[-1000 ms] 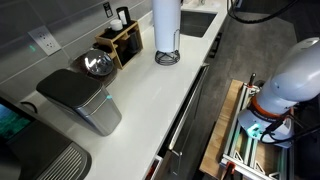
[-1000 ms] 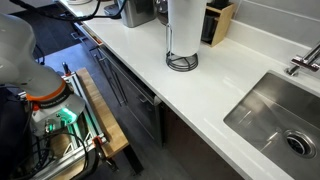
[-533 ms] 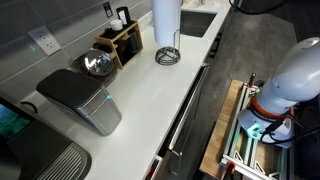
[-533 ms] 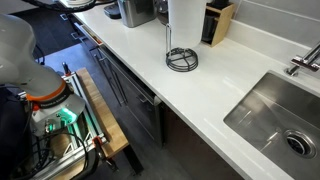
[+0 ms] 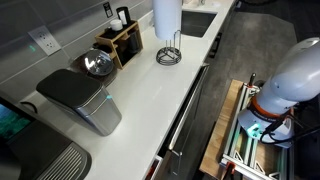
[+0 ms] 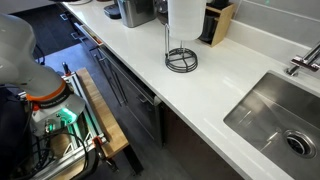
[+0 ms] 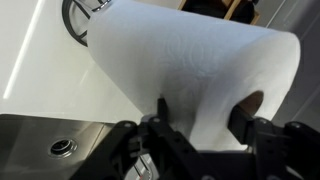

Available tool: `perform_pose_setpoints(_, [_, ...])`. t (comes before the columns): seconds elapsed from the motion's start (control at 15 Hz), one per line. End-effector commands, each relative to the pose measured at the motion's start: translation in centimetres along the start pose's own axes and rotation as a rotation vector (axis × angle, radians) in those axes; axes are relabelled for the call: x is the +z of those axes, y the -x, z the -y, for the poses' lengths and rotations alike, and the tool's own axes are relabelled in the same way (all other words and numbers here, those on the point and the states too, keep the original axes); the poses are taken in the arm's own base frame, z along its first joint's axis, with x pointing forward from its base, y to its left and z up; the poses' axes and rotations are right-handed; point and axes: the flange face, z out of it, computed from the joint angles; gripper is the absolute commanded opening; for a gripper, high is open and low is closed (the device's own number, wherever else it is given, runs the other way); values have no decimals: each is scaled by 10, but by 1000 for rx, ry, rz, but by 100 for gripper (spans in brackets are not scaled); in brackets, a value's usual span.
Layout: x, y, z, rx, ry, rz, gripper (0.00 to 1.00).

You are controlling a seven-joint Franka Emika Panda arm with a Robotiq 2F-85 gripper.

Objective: Take the paper towel roll off the holder and put it on the counter

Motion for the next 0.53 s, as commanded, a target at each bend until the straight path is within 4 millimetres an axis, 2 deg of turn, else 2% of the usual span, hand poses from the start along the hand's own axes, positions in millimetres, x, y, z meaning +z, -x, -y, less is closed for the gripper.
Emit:
perform_pose_setpoints(0.0, [-28, -6, 15, -41, 10, -25, 34])
perform_pose_setpoints(0.47, [-73, -12, 38, -92, -21, -86, 34])
